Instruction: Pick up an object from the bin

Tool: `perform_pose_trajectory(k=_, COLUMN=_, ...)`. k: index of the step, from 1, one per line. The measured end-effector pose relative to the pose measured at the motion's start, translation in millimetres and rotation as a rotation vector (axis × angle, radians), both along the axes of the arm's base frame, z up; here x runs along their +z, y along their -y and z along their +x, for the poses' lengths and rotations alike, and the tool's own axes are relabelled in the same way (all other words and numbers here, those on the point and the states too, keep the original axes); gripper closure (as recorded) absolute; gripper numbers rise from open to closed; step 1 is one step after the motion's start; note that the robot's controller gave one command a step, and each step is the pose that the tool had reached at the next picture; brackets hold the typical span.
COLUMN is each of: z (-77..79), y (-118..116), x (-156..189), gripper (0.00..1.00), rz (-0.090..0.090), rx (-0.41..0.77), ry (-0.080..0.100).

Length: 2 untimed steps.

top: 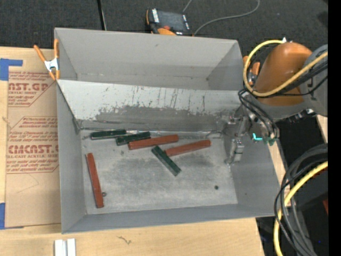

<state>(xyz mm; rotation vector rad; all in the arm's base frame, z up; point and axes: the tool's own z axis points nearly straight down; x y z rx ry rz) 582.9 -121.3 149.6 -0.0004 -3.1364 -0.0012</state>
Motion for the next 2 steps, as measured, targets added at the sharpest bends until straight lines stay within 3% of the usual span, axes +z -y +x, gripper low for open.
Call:
perform_pose_trajectory(k=1, z=2.2, y=-30.8, x=-84.6, gripper=0.0, rz=0.002, rx=0.064, ry=0.0)
perform_pose_trajectory(k=2, z=4.6, y=-29.1, x=-79.4, gripper=1.0, rz=-0.001, rx=0.063, ry=0.007)
